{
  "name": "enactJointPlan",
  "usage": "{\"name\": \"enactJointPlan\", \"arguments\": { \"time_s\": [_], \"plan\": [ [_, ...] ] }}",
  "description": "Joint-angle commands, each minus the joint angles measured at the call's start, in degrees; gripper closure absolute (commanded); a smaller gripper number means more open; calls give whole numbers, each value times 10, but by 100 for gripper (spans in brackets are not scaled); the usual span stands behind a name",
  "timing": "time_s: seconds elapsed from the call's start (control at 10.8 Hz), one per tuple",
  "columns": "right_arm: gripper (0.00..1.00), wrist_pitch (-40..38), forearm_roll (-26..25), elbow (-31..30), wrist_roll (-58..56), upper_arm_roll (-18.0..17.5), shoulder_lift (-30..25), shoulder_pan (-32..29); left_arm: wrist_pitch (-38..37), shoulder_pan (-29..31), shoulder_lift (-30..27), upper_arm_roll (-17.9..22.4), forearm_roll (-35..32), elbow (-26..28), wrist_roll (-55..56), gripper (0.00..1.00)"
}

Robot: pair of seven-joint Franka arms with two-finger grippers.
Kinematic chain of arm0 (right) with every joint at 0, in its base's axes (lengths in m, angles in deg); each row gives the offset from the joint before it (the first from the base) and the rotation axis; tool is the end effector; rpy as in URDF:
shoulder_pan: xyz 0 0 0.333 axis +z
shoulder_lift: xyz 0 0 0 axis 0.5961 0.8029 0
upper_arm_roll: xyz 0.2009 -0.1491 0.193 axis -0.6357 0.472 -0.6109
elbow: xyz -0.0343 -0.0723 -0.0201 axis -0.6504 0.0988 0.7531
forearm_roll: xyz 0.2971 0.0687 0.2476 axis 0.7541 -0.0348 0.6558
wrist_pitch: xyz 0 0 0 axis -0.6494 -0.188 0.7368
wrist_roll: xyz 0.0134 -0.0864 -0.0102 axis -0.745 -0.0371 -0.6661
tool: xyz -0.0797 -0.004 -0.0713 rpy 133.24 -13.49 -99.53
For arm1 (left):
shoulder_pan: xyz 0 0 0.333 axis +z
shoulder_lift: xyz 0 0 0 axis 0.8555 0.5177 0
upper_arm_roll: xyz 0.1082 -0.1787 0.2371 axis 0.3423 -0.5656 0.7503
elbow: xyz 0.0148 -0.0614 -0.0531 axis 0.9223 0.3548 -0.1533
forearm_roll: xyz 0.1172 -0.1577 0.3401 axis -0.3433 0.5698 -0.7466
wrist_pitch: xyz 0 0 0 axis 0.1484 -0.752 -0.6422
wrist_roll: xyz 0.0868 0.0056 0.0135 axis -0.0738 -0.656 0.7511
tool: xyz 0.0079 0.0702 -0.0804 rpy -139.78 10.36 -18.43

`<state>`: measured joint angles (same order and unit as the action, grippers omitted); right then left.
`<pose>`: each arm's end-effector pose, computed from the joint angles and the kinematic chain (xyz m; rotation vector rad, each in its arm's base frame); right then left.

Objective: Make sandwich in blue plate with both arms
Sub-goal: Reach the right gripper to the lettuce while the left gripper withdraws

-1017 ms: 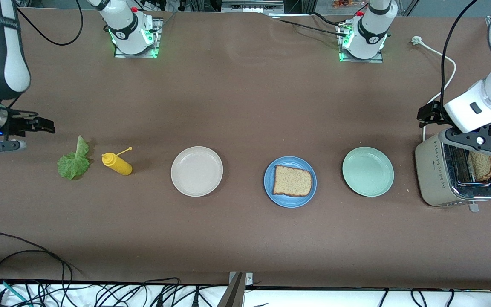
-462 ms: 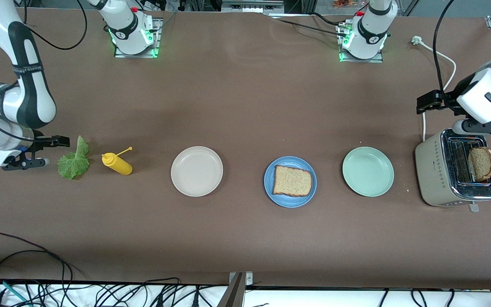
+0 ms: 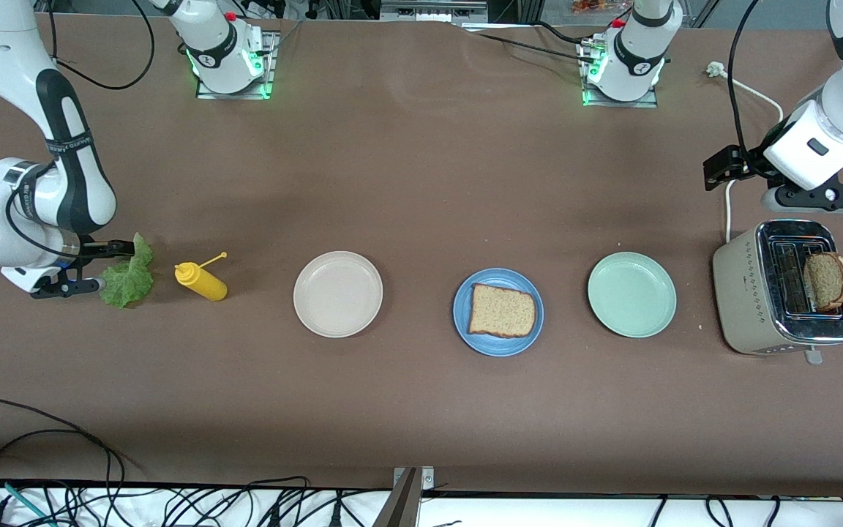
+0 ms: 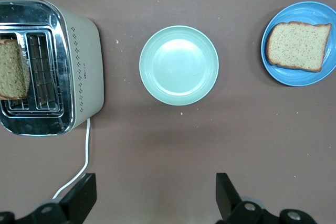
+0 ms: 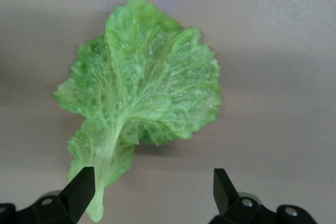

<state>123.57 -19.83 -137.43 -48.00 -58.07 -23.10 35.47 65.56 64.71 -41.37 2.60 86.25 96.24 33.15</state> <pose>0.5791 -0.1544 0.2103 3.0182 0.2390 -0.3764 0.5473 -0.0434 0.5708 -3.0944 0.0292 0.1690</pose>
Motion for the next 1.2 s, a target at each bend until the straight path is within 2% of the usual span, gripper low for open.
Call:
{"name": "enactJointPlan", "arguments": {
  "time_s": [0.0, 0.18, 0.37, 0.92, 1.02, 1.11],
  "plan": [
    [0, 17, 7, 5, -7, -4, 9, -4, 11, 4, 2, 0, -9, -10, 0, 0],
    [0, 18, 47, 6, -7, -4, 8, -2, 12, -4, 49, -5, -39, -30, 3, 0],
    [0, 18, 72, 7, -11, -4, 9, -5, 10, -4, 81, -6, -33, -56, -2, 0],
    [0, 34, 76, 10, -12, -4, 38, -13, 7, 1, 80, -5, -33, -68, -1, 0],
    [0, 35, 76, 10, -12, -4, 38, -13, -15, 5, 71, -5, -33, -71, -3, 0],
    [1, 35, 76, 10, -12, -4, 38, -9, -40, 9, 64, -3, -33, -99, -15, 0]
  ]
}}
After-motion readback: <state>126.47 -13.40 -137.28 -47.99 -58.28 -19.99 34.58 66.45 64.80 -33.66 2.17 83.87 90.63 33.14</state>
